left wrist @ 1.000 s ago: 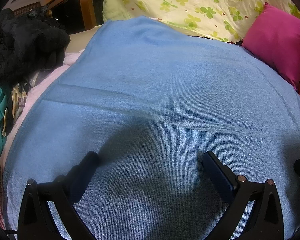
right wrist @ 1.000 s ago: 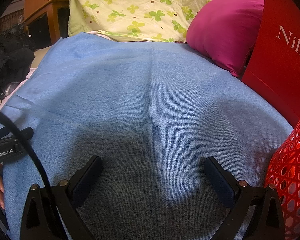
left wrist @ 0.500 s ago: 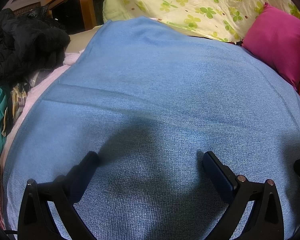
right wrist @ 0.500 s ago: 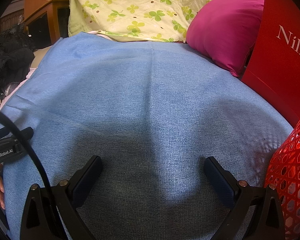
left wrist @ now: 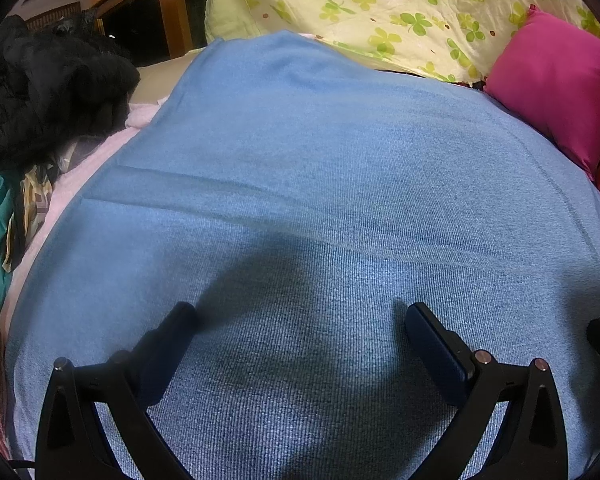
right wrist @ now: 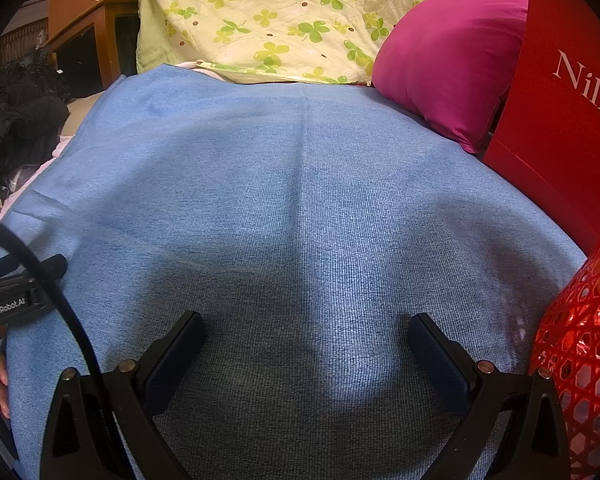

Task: Collect trash

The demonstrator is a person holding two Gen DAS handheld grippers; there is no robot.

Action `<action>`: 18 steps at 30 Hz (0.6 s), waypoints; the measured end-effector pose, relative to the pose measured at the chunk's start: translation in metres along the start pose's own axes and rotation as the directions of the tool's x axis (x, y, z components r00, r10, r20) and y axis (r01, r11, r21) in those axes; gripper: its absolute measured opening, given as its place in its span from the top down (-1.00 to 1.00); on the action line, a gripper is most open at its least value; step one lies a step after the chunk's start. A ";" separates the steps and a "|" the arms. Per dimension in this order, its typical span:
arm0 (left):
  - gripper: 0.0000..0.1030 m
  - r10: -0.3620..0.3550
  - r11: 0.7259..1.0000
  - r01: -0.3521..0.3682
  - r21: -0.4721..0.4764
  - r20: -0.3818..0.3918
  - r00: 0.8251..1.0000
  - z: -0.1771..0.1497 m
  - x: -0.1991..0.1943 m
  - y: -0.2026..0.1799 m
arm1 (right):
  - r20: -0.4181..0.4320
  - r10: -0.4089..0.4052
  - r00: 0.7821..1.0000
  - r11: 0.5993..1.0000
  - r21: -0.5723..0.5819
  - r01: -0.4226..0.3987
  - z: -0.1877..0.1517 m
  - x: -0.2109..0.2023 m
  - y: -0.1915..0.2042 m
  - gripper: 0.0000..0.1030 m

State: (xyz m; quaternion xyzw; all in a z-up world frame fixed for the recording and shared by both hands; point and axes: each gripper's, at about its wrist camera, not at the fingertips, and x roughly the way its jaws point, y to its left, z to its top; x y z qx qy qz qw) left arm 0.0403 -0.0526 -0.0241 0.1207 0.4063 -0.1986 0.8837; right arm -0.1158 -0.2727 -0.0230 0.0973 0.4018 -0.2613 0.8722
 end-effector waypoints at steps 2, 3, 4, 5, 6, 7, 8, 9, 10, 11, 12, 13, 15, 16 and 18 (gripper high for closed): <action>-1.00 -0.002 1.000 0.002 0.001 -0.006 1.000 -0.001 0.000 0.001 | 0.000 -0.001 1.000 1.000 0.000 0.001 0.000 0.000 0.000 -1.00; -1.00 -0.003 1.000 0.003 0.000 -0.010 1.000 -0.001 0.000 0.001 | 0.000 -0.001 1.000 1.000 0.001 0.001 -0.001 -0.001 0.001 -1.00; -1.00 -0.002 1.000 0.002 -0.008 -0.010 1.000 -0.003 -0.002 0.001 | 0.001 -0.004 1.000 1.000 0.004 0.004 -0.001 -0.001 0.001 -1.00; -1.00 -0.005 1.000 0.005 -0.014 -0.006 1.000 -0.006 -0.004 0.001 | -0.003 -0.010 1.000 1.000 0.016 0.010 -0.001 -0.001 0.001 -1.00; -1.00 -0.007 1.000 0.007 -0.016 -0.008 1.000 -0.008 -0.006 0.001 | -0.012 -0.022 1.000 0.999 0.035 0.022 -0.001 -0.002 0.002 -1.00; -1.00 -0.006 1.000 0.006 -0.014 -0.010 1.000 -0.010 -0.009 0.001 | -0.017 -0.031 0.999 0.999 0.044 0.032 -0.001 -0.002 0.003 -1.00; -1.00 -0.010 1.000 0.010 -0.009 -0.016 1.000 -0.012 -0.011 0.000 | -0.018 -0.043 0.999 0.998 0.052 0.044 -0.003 -0.004 0.005 -1.00; -1.00 -0.013 1.000 0.013 -0.010 -0.021 1.000 -0.014 -0.012 0.000 | -0.017 -0.049 0.999 0.998 0.049 0.049 -0.004 -0.006 0.007 -1.00; -1.00 -0.019 1.000 0.018 -0.011 -0.032 0.999 -0.016 -0.015 0.001 | -0.024 -0.046 0.999 0.998 0.047 0.047 -0.005 -0.007 0.007 -1.00; -1.00 -0.020 1.000 0.020 -0.009 -0.046 0.999 -0.017 -0.017 0.001 | -0.032 -0.041 0.999 0.998 0.047 0.043 -0.006 -0.009 0.006 -1.00; -1.00 -0.021 1.000 0.020 -0.008 -0.073 0.997 -0.018 -0.020 0.001 | -0.049 -0.036 0.998 0.998 0.046 0.039 -0.006 -0.012 0.005 -1.00; -1.00 -0.018 1.000 0.017 -0.009 -0.109 0.994 -0.018 -0.024 0.002 | -0.065 -0.034 0.997 0.998 0.046 0.037 -0.007 -0.014 0.005 -1.00; -1.00 -0.006 1.000 0.003 -0.022 -0.152 0.988 -0.019 -0.035 0.006 | -0.113 -0.032 0.993 0.999 0.036 0.036 -0.007 -0.020 0.007 -1.00; -1.00 0.021 0.999 -0.025 -0.023 -0.147 0.989 -0.020 -0.045 0.008 | -0.139 -0.024 0.990 1.000 0.016 0.026 -0.007 -0.027 0.010 -1.00; -1.00 0.084 0.996 -0.085 -0.007 -0.096 0.992 -0.019 -0.073 0.010 | -0.123 -0.017 0.992 1.000 -0.017 0.015 -0.007 -0.047 0.017 -1.00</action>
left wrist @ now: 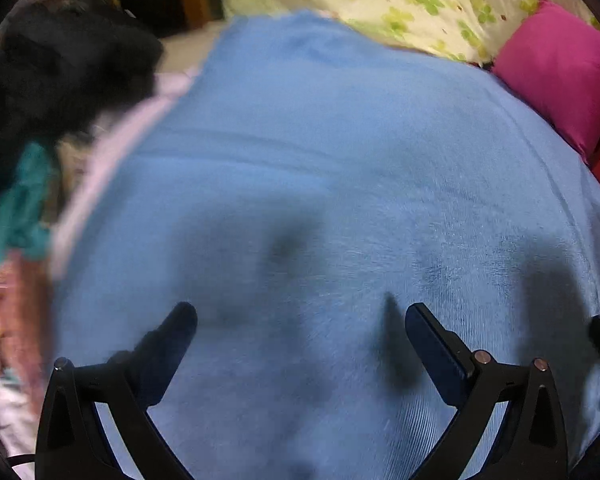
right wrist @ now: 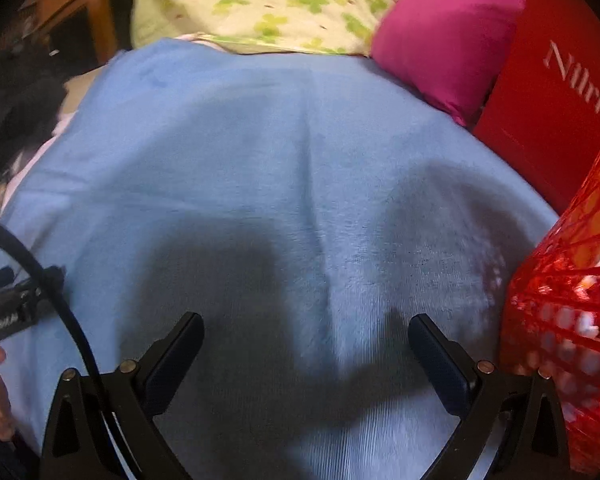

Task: Collect trash

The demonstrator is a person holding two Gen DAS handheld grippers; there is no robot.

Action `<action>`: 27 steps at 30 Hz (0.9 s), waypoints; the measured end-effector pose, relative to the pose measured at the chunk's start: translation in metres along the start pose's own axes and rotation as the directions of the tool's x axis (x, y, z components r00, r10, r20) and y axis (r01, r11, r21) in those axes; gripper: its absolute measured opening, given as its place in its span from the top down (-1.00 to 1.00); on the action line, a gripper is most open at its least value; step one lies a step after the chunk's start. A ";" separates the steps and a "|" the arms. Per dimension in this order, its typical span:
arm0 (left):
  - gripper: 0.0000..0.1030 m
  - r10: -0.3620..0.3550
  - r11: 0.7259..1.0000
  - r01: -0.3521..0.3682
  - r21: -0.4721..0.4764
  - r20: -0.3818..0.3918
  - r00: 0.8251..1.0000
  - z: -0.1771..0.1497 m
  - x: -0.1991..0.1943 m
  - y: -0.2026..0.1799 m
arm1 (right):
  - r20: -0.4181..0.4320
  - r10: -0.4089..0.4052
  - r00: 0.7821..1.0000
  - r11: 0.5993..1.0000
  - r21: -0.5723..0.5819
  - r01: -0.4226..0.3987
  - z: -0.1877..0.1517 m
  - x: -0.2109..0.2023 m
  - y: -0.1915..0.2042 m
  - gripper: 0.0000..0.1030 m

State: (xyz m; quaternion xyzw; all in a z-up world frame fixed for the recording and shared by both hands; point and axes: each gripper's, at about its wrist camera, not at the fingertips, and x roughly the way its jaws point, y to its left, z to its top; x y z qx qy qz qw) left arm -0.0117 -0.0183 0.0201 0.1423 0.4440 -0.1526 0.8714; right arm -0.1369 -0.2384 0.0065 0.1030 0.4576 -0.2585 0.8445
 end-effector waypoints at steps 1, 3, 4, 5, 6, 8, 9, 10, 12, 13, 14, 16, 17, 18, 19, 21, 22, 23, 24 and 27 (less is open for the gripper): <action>-1.00 0.015 1.000 -0.015 0.004 0.027 1.000 -0.001 -0.014 0.001 | 0.024 -0.004 1.000 1.000 -0.003 0.004 -0.002 -0.012 0.001 -1.00; -1.00 0.037 0.999 -0.038 0.010 0.087 0.996 -0.003 -0.047 0.002 | 0.083 0.011 0.996 1.000 -0.015 -0.010 -0.004 -0.045 0.003 -1.00; -1.00 0.043 0.999 -0.046 0.019 0.130 0.991 -0.004 -0.069 0.001 | 0.109 0.022 0.994 0.999 -0.025 -0.020 -0.005 -0.061 0.003 -1.00; -1.00 0.044 0.998 -0.049 0.027 0.164 0.985 -0.006 -0.086 -0.001 | 0.131 0.030 0.991 0.999 -0.031 -0.026 -0.006 -0.077 0.002 -1.00; -1.00 0.043 0.998 -0.052 0.037 0.214 0.976 -0.008 -0.111 -0.003 | 0.162 0.039 0.986 0.999 -0.031 -0.034 -0.009 -0.098 0.000 -1.00; -1.00 0.030 0.997 -0.047 0.055 0.277 0.961 -0.013 -0.147 -0.009 | 0.207 0.053 0.977 0.998 -0.024 -0.049 -0.015 -0.129 -0.007 -1.00; -1.00 0.020 0.997 -0.042 0.066 0.304 0.953 -0.016 -0.163 -0.013 | 0.231 0.052 0.972 0.999 -0.015 -0.050 -0.020 -0.147 -0.012 -1.00; -1.00 0.006 0.996 -0.036 0.082 0.338 0.941 -0.021 -0.183 -0.018 | 0.248 0.046 0.968 0.999 -0.006 -0.046 -0.024 -0.163 -0.017 -1.00; -1.00 -0.028 0.994 -0.014 0.108 0.378 0.925 -0.028 -0.213 -0.025 | 0.282 0.027 0.959 0.999 0.012 -0.032 -0.036 -0.195 -0.031 -1.00; -1.00 -0.056 0.992 0.008 0.124 0.391 0.919 -0.032 -0.228 -0.029 | 0.293 0.016 0.956 1.000 0.017 -0.022 -0.041 -0.207 -0.037 -1.00; -1.00 -0.075 0.991 0.023 0.133 0.399 0.914 -0.032 -0.239 -0.031 | 0.304 -0.004 0.953 1.000 0.027 -0.004 -0.047 -0.222 -0.046 -1.00; -1.00 -0.109 0.988 0.050 0.148 0.429 0.897 -0.041 -0.267 -0.037 | 0.322 -0.043 0.946 0.998 0.054 0.027 -0.061 -0.248 -0.063 -1.00; -1.00 -0.126 0.985 0.061 0.159 0.440 0.889 -0.044 -0.280 -0.039 | 0.328 -0.055 0.943 0.997 0.063 0.036 -0.065 -0.258 -0.069 -1.00; -1.00 -0.139 0.984 0.071 0.166 0.443 0.886 -0.045 -0.287 -0.040 | 0.336 -0.075 0.939 0.996 0.077 0.052 -0.072 -0.271 -0.078 -1.00; -1.00 -0.156 0.981 0.083 0.178 0.447 0.881 -0.049 -0.297 -0.043 | 0.340 -0.087 0.936 0.994 0.086 0.062 -0.074 -0.280 -0.084 -1.00; -1.00 -0.176 0.976 0.092 0.196 0.471 0.864 -0.057 -0.318 -0.047 | 0.350 -0.114 0.930 0.991 0.109 0.081 -0.080 -0.300 -0.095 -1.00; -1.00 -0.176 0.976 0.086 0.201 0.485 0.857 -0.060 -0.326 -0.049 | 0.357 -0.121 0.926 0.989 0.118 0.084 -0.083 -0.308 -0.099 -1.00; -1.00 -0.175 0.975 0.080 0.207 0.497 0.850 -0.063 -0.335 -0.051 | 0.366 -0.129 0.922 0.988 0.128 0.088 -0.085 -0.318 -0.104 -1.00; -1.00 -0.176 0.975 0.077 0.210 0.503 0.846 -0.064 -0.339 -0.051 | 0.371 -0.136 0.918 0.986 0.137 0.091 -0.087 -0.328 -0.109 -1.00; -1.00 -0.185 0.972 0.077 0.221 0.525 0.831 -0.071 -0.358 -0.054 | 0.387 -0.157 0.909 0.982 0.158 0.102 -0.094 -0.349 -0.119 -1.00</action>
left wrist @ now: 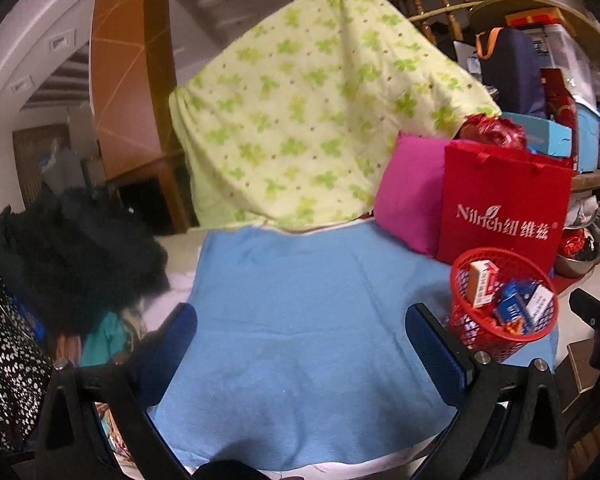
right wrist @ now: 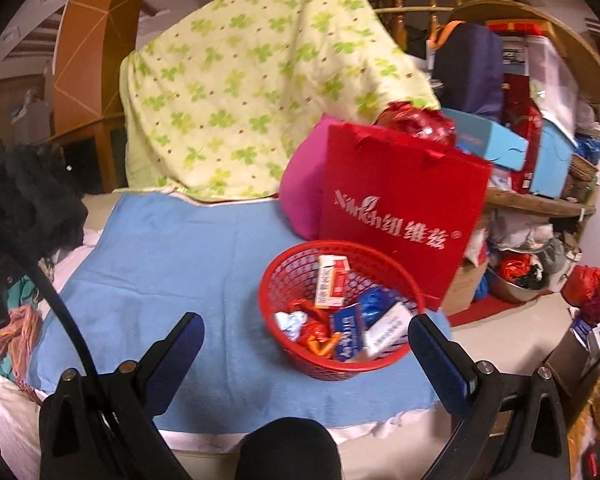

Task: Collect trash

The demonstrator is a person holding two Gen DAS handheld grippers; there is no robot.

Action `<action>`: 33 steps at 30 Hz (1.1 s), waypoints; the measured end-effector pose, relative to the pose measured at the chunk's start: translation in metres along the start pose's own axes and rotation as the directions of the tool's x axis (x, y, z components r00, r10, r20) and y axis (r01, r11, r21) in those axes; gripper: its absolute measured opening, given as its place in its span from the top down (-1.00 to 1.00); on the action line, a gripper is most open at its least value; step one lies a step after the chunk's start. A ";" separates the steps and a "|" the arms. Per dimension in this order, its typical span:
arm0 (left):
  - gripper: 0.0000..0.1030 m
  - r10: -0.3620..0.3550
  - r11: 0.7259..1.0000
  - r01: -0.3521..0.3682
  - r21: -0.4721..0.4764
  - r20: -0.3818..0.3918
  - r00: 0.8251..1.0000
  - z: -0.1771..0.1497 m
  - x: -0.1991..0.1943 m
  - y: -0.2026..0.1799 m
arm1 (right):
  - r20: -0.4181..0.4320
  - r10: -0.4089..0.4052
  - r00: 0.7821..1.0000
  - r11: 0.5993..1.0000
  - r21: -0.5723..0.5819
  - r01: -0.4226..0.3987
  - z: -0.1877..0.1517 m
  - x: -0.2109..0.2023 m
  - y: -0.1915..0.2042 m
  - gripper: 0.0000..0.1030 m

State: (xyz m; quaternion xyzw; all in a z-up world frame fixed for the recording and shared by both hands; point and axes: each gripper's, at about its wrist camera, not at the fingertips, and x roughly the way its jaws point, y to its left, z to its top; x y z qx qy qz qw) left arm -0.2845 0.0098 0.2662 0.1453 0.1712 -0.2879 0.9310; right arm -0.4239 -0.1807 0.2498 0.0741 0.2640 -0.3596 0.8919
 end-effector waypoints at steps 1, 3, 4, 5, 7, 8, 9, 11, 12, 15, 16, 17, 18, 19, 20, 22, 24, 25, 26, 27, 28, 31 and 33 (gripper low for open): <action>-1.00 -0.003 1.000 0.003 0.001 0.009 1.000 0.002 -0.004 -0.001 | 0.011 -0.009 1.000 1.000 0.003 0.009 0.002 -0.005 -0.003 -1.00; -1.00 -0.012 1.000 0.012 0.003 0.016 1.000 0.004 -0.012 -0.004 | 0.024 -0.026 0.999 1.000 0.001 0.026 0.002 -0.016 -0.008 -1.00; -1.00 -0.016 1.000 0.016 0.003 0.016 1.000 0.005 -0.014 -0.006 | 0.026 -0.031 0.999 1.000 -0.002 0.031 0.003 -0.017 -0.008 -1.00; -1.00 -0.019 1.000 0.019 0.003 0.017 1.000 0.005 -0.019 -0.008 | 0.030 -0.035 0.999 0.999 -0.006 0.035 0.003 -0.021 -0.009 -1.00; -1.00 -0.027 1.000 0.026 0.011 0.026 0.999 0.006 -0.024 -0.012 | 0.034 -0.035 0.999 0.999 -0.014 0.035 0.002 -0.026 -0.011 -1.00; -1.00 -0.029 0.999 0.028 0.018 0.030 0.999 0.006 -0.028 -0.015 | 0.036 -0.033 0.999 0.999 -0.016 0.034 0.001 -0.029 -0.012 -1.00; -1.00 -0.031 0.999 0.031 0.023 0.033 0.999 0.006 -0.030 -0.017 | 0.042 -0.034 0.999 0.999 -0.015 0.035 0.000 -0.033 -0.014 -1.00; -1.00 -0.041 0.999 0.040 0.030 0.035 0.999 0.006 -0.035 -0.021 | 0.055 -0.045 0.997 0.999 -0.012 0.045 -0.001 -0.040 -0.017 -1.00; -1.00 -0.046 0.999 0.045 0.032 0.035 0.998 0.006 -0.037 -0.022 | 0.063 -0.053 0.997 0.998 -0.012 0.054 0.000 -0.044 -0.019 -1.00; -1.00 -0.053 0.998 0.052 0.040 0.038 0.998 0.007 -0.042 -0.028 | 0.077 -0.061 0.995 0.998 0.002 0.061 0.000 -0.052 -0.026 -1.00; -1.00 -0.054 0.998 0.053 0.044 0.040 0.998 0.007 -0.044 -0.030 | 0.079 -0.060 0.995 0.998 0.008 0.060 0.000 -0.054 -0.028 -1.00; -1.00 -0.057 0.997 0.055 0.048 0.043 0.997 0.007 -0.046 -0.033 | 0.083 -0.060 0.995 0.998 0.014 0.059 0.000 -0.057 -0.031 -1.00; -1.00 -0.059 0.997 0.057 0.052 0.046 0.997 0.007 -0.047 -0.034 | 0.087 -0.060 0.994 0.998 0.017 0.059 0.000 -0.059 -0.033 -1.00; -1.00 -0.060 0.997 0.057 0.057 0.050 0.997 0.007 -0.049 -0.036 | 0.090 -0.061 0.994 0.998 0.020 0.060 0.000 -0.061 -0.034 -1.00; -1.00 -0.060 0.996 0.057 0.063 0.052 0.997 0.007 -0.050 -0.039 | 0.091 -0.062 0.994 0.998 0.022 0.060 -0.001 -0.063 -0.035 -1.00; -1.00 -0.063 0.996 0.059 0.071 0.050 0.997 0.006 -0.050 -0.043 | 0.090 -0.062 0.994 0.998 0.024 0.060 -0.002 -0.064 -0.038 -1.00; -1.00 -0.063 0.995 0.059 0.077 0.044 0.997 0.005 -0.049 -0.046 | 0.086 -0.062 0.994 0.998 0.029 0.060 -0.004 -0.064 -0.041 -1.00; -1.00 -0.064 0.995 0.060 0.080 0.040 0.997 0.005 -0.048 -0.047 | 0.084 -0.062 0.995 0.998 0.033 0.060 -0.005 -0.063 -0.043 -1.00; -1.00 -0.063 0.995 0.060 0.081 0.037 0.997 0.004 -0.047 -0.047 | 0.081 -0.061 0.995 0.998 0.038 0.058 -0.005 -0.062 -0.044 -1.00; -1.00 -0.062 0.995 0.059 0.081 0.036 0.997 0.004 -0.047 -0.047 | 0.078 -0.059 0.995 0.997 0.044 0.056 -0.006 -0.062 -0.046 -1.00; -1.00 -0.059 0.995 0.056 0.080 0.033 0.998 0.003 -0.046 -0.046 | 0.077 -0.057 0.995 0.997 0.049 0.053 -0.006 -0.061 -0.048 -1.00; -1.00 -0.055 0.996 0.053 0.076 0.019 0.998 0.002 -0.043 -0.046 | 0.071 -0.051 0.996 0.997 0.062 0.046 -0.008 -0.059 -0.050 -1.00; -1.00 -0.054 0.996 0.053 0.071 0.011 0.998 0.001 -0.042 -0.045 | 0.068 -0.050 0.996 0.997 0.058 0.047 -0.009 -0.058 -0.048 -1.00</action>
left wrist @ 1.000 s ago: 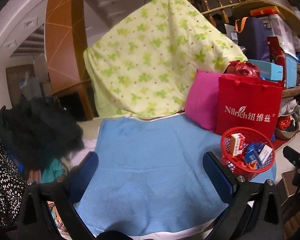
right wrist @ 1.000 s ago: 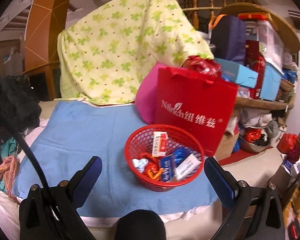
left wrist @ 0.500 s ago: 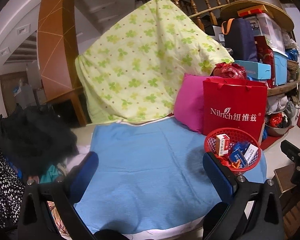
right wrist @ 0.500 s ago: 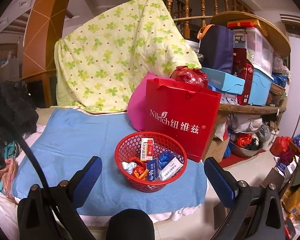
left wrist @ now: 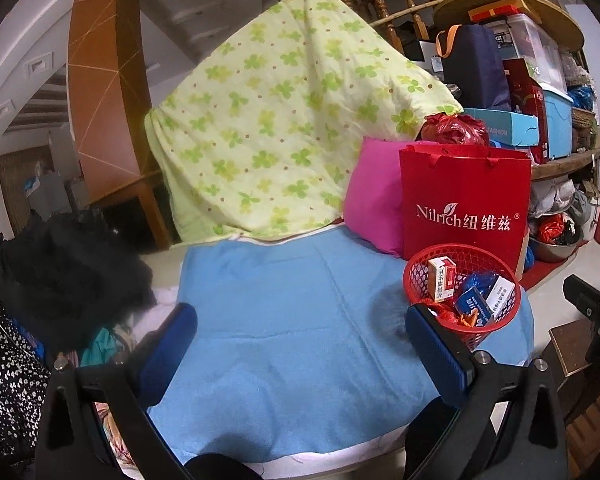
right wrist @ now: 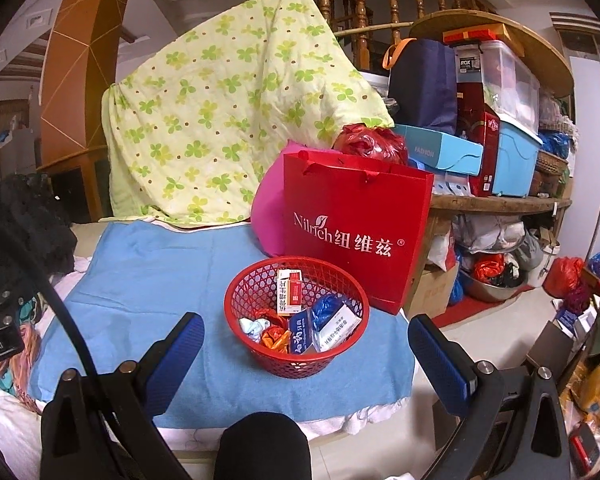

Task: Collect trash

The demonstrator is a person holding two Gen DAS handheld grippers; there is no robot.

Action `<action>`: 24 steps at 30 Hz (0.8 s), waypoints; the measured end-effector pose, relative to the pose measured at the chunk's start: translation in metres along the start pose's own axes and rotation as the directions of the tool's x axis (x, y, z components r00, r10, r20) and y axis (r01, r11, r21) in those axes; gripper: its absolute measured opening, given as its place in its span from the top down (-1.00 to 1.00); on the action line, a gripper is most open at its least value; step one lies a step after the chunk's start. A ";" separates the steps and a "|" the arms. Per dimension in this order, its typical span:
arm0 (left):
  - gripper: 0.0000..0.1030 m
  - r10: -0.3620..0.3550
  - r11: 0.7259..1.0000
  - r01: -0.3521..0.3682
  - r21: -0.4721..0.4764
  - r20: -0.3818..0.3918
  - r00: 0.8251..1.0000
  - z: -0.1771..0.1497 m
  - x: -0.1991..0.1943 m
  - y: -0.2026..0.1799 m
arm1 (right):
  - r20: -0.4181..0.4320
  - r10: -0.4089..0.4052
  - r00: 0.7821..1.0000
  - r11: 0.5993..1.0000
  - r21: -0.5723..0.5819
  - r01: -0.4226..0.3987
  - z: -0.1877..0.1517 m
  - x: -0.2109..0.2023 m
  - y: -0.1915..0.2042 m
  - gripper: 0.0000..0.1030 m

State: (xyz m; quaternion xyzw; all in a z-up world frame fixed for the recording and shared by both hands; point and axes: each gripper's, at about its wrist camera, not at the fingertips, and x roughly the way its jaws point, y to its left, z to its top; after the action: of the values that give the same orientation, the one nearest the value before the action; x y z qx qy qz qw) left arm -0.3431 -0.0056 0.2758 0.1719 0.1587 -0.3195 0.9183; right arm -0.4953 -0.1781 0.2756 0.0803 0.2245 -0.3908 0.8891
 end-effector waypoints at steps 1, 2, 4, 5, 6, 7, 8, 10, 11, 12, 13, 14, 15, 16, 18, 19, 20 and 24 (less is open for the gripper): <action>-1.00 0.002 1.000 -0.002 -0.002 -0.004 1.000 -0.001 0.001 0.001 | 0.000 0.002 1.000 1.000 -0.004 -0.002 -0.001 0.001 0.001 -1.00; -1.00 0.005 1.000 -0.005 -0.004 -0.008 1.000 -0.003 0.002 0.001 | -0.002 0.003 1.000 1.000 -0.010 -0.003 -0.002 0.001 0.003 -1.00; -1.00 0.009 1.000 -0.009 -0.008 -0.017 1.000 -0.005 0.004 0.003 | -0.007 0.007 1.000 1.000 -0.018 -0.007 -0.003 0.003 0.007 -1.00; -1.00 0.010 1.000 -0.010 -0.010 -0.023 1.000 -0.006 0.005 0.004 | -0.010 0.010 1.000 1.000 -0.021 -0.010 -0.004 0.004 0.008 -1.00; -1.00 0.012 1.000 -0.012 -0.012 -0.027 1.000 -0.007 0.006 0.005 | -0.012 0.013 1.000 1.000 -0.023 -0.013 -0.005 0.005 0.010 -1.00; -1.00 0.013 1.000 -0.014 -0.015 -0.031 0.999 -0.008 0.007 0.007 | -0.014 0.014 1.000 1.000 -0.024 -0.014 -0.005 0.006 0.011 -1.00; -1.00 0.014 1.000 -0.015 -0.019 -0.036 0.999 -0.009 0.008 0.008 | -0.016 0.014 1.000 1.000 -0.026 -0.014 -0.005 0.007 0.012 -1.00; -1.00 0.016 1.000 -0.017 -0.025 -0.044 0.999 -0.010 0.009 0.010 | -0.017 0.012 1.000 0.999 -0.030 -0.013 -0.005 0.008 0.014 -1.00; -1.00 0.016 0.999 -0.017 -0.028 -0.047 0.999 -0.010 0.010 0.011 | -0.018 0.013 1.000 0.999 -0.032 -0.014 -0.006 0.009 0.016 -1.00; -1.00 0.017 0.999 -0.018 -0.028 -0.048 0.999 -0.011 0.010 0.012 | -0.020 0.015 1.000 0.999 -0.034 -0.015 -0.006 0.009 0.017 -1.00; -1.00 0.018 0.999 -0.020 -0.028 -0.049 0.999 -0.012 0.011 0.012 | -0.023 0.018 1.000 0.999 -0.036 -0.019 -0.007 0.010 0.019 -1.00; -1.00 0.020 0.999 -0.022 -0.026 -0.050 0.999 -0.013 0.011 0.013 | -0.025 0.022 0.999 0.999 -0.037 -0.022 -0.007 0.011 0.020 -1.00; -1.00 0.022 0.999 -0.023 -0.024 -0.052 0.998 -0.014 0.011 0.012 | -0.029 0.026 0.999 0.999 -0.039 -0.027 -0.008 0.013 0.021 -1.00; -1.00 0.023 0.999 -0.024 -0.021 -0.054 0.998 -0.014 0.012 0.012 | -0.031 0.028 0.999 0.999 -0.041 -0.029 -0.009 0.014 0.023 -1.00; -1.00 0.025 1.000 -0.026 -0.017 -0.059 0.998 -0.015 0.013 0.012 | -0.038 0.032 0.999 0.998 -0.051 -0.033 -0.011 0.017 0.027 -1.00; -1.00 0.027 1.000 -0.028 -0.015 -0.061 0.998 -0.016 0.014 0.012 | -0.041 0.031 0.999 0.998 -0.051 -0.033 -0.012 0.017 0.028 -1.00; -1.00 0.029 0.999 -0.030 -0.013 -0.064 0.998 -0.016 0.015 0.012 | -0.045 0.033 0.998 0.998 -0.050 -0.036 -0.013 0.019 0.029 -1.00; -1.00 0.030 0.999 -0.031 -0.013 -0.072 0.997 -0.016 0.017 0.013 | -0.048 0.036 0.998 0.999 -0.039 -0.037 -0.014 0.022 0.028 -1.00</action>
State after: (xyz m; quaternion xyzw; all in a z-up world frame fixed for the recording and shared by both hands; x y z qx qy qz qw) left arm -0.3251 0.0013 0.2573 0.1792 0.1910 -0.2979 0.9180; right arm -0.4666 -0.1690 0.2527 0.0757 0.2517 -0.3679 0.8919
